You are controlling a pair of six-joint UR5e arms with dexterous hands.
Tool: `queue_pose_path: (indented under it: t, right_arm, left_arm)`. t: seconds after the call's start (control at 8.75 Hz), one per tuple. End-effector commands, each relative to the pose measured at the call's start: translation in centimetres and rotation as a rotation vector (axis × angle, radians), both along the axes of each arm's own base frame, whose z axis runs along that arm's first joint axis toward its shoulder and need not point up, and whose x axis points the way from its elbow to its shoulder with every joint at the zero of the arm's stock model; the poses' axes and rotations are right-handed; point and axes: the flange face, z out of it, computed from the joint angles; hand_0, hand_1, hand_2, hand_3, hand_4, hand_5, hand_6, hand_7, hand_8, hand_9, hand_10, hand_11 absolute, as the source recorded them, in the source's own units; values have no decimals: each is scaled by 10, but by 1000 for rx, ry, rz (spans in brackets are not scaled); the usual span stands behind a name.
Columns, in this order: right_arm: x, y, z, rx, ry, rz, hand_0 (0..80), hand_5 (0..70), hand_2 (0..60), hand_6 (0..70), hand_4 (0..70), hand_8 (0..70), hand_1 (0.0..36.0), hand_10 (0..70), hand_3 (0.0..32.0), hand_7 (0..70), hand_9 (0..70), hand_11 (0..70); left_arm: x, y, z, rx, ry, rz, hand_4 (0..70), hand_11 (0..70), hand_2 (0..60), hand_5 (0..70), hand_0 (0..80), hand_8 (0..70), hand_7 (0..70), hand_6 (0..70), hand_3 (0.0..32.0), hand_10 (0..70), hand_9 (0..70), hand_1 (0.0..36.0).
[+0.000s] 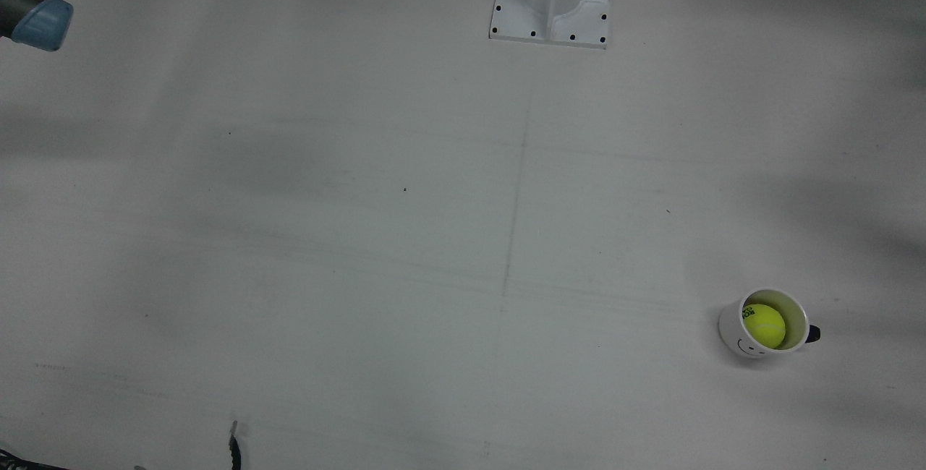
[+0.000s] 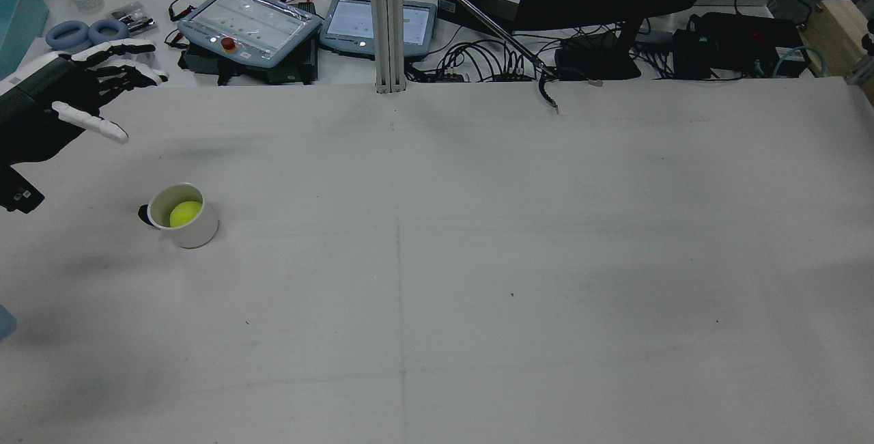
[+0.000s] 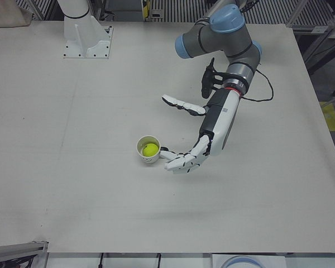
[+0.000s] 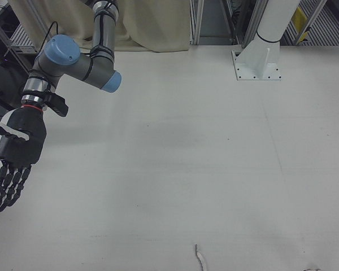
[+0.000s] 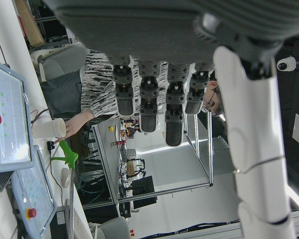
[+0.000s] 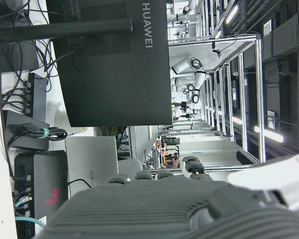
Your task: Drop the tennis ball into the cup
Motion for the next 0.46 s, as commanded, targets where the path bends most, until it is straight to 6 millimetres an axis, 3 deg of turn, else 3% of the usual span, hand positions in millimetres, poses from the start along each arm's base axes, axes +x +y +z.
queue_pose_path:
  t: [0.0,0.11,0.34]
  right_arm:
    - [0,0,0,1,0,0,0,0,0,0,0,0,0,0,0,0,0,0]
    - [0,0,0,1,0,0,0,0,0,0,0,0,0,0,0,0,0,0]
    - [0,0,0,1,0,1,0,0,0,0,0,0,0,0,0,0,0,0]
  left_arm:
    - [-33,25,11,-44,7,-8,163,266,0,178,633,316,275,399,0,172,203,187]
    - [-36,34,21,-60,6,-5,154,264,0,159,636,287,272,292,0,170,192,193]
    - [-54,68,65,-104,-1,-14,132,271,0,177,645,292,203,362,0,175,166,191]
